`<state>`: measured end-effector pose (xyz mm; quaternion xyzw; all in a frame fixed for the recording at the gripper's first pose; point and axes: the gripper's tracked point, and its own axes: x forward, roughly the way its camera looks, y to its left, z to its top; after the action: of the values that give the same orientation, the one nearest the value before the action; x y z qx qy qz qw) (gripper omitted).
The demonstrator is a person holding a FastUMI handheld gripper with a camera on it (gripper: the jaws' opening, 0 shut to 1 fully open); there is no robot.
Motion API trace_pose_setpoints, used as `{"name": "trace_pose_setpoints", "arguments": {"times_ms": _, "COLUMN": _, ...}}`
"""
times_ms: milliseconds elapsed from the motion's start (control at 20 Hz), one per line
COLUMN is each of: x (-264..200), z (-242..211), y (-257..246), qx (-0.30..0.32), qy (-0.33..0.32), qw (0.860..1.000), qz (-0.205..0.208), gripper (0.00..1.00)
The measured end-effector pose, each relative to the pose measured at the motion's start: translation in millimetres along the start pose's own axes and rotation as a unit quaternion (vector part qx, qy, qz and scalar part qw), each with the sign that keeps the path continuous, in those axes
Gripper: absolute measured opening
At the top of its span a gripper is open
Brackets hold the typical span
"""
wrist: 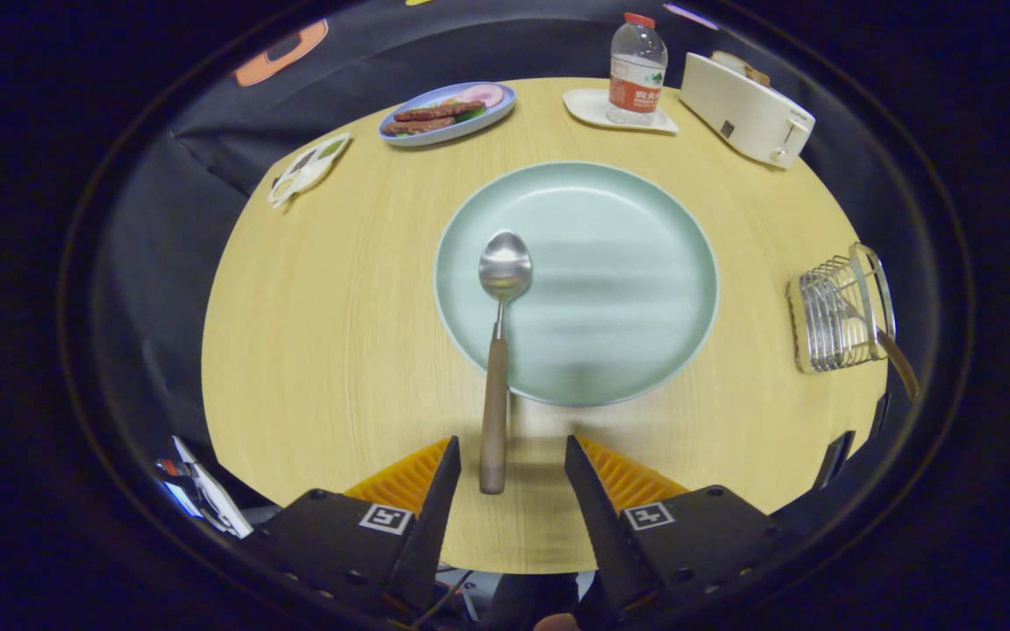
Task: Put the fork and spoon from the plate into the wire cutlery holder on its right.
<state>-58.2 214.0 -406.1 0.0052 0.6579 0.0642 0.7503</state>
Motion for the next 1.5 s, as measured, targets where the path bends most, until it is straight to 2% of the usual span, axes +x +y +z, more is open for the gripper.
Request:
{"name": "trace_pose_setpoints", "arguments": {"times_ms": 50, "x": 3, "z": 0, "y": 2, "qx": 0.003, "qy": 0.005, "qw": 1.0, "qz": 0.0, "gripper": 0.7}}
{"name": "trace_pose_setpoints", "arguments": {"times_ms": 150, "x": 7, "z": 1, "y": 4, "qx": 0.005, "qy": 0.013, "qw": 1.0, "qz": 0.0, "gripper": 0.57}}
{"name": "trace_pose_setpoints", "arguments": {"times_ms": 250, "x": 10, "z": 4, "y": 4, "qx": -0.004, "qy": 0.016, "qw": 1.0, "qz": -0.006, "gripper": 0.57}}
{"name": "trace_pose_setpoints", "arguments": {"times_ms": 400, "x": 13, "z": 8, "y": 4, "qx": 0.0, "qy": 0.022, "qw": 1.0, "qz": -0.008, "gripper": 0.28}}
{"name": "trace_pose_setpoints", "arguments": {"times_ms": 450, "x": 13, "z": 10, "y": 4, "qx": -0.002, "qy": 0.023, "qw": 1.0, "qz": -0.01, "gripper": 0.29}}
{"name": "trace_pose_setpoints", "arguments": {"times_ms": 550, "x": 15, "z": 13, "y": 4, "qx": -0.005, "qy": 0.024, "qw": 1.0, "qz": -0.015, "gripper": 0.08}}
{"name": "trace_pose_setpoints", "arguments": {"times_ms": 650, "x": 11, "z": 13, "y": 4, "qx": -0.012, "qy": 0.024, "qw": 0.999, "qz": -0.02, "gripper": 0.08}}
{"name": "trace_pose_setpoints", "arguments": {"times_ms": 700, "x": 10, "z": 13, "y": 4, "qx": -0.015, "qy": 0.028, "qw": 0.999, "qz": -0.023, "gripper": 0.01}}
{"name": "trace_pose_setpoints", "arguments": {"times_ms": 950, "x": -17, "z": 23, "y": -6, "qx": -0.029, "qy": 0.01, "qw": 0.999, "qz": -0.012, "gripper": 0.01}}
{"name": "trace_pose_setpoints", "arguments": {"times_ms": 1300, "x": -95, "z": 40, "y": -38, "qx": -0.017, "qy": -0.005, "qw": 1.0, "qz": 0.023, "gripper": 0.01}}
{"name": "trace_pose_setpoints", "arguments": {"times_ms": 1500, "x": -155, "z": 54, "y": -87, "qx": 0.004, "qy": -0.021, "qw": 0.999, "qz": 0.026, "gripper": 0.01}}
